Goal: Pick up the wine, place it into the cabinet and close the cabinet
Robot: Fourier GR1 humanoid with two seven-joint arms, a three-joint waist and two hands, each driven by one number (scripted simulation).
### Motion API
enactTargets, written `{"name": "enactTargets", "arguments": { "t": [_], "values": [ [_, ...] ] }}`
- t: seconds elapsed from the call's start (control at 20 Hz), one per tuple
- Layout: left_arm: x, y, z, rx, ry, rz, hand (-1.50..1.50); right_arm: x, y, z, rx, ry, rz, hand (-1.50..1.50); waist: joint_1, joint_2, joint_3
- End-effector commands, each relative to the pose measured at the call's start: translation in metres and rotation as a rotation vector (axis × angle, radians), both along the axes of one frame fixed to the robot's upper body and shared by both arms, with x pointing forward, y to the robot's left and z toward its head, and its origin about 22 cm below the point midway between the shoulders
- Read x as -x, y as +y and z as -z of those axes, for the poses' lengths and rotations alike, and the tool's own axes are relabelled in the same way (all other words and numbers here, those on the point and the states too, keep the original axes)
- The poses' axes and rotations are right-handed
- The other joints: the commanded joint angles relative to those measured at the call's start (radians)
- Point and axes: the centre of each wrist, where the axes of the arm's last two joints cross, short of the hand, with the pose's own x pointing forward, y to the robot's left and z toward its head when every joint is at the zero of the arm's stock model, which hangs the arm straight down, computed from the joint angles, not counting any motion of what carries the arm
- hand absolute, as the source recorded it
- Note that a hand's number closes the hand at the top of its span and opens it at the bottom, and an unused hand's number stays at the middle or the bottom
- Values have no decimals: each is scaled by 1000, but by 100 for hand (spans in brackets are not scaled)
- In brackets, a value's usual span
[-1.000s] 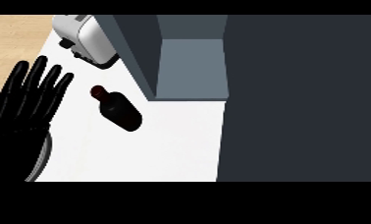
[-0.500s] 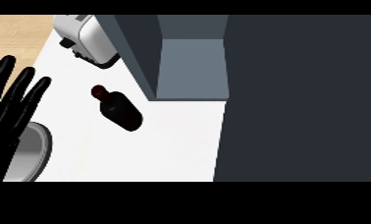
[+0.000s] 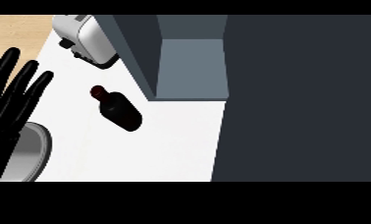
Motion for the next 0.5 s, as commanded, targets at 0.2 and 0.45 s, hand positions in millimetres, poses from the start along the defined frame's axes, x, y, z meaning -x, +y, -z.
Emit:
{"name": "enactTargets", "arguments": {
  "t": [0.2,0.45],
  "values": [
    [-25,2,-6,-23,36,-41,-150,34,-15,-32,14,-45,-28,-150,-7,-1,0],
    [-48,-3,4,7,22,-103,-150,33,-3,-36,-7,-46,-47,-150,-8,0,0]
  ]
}}
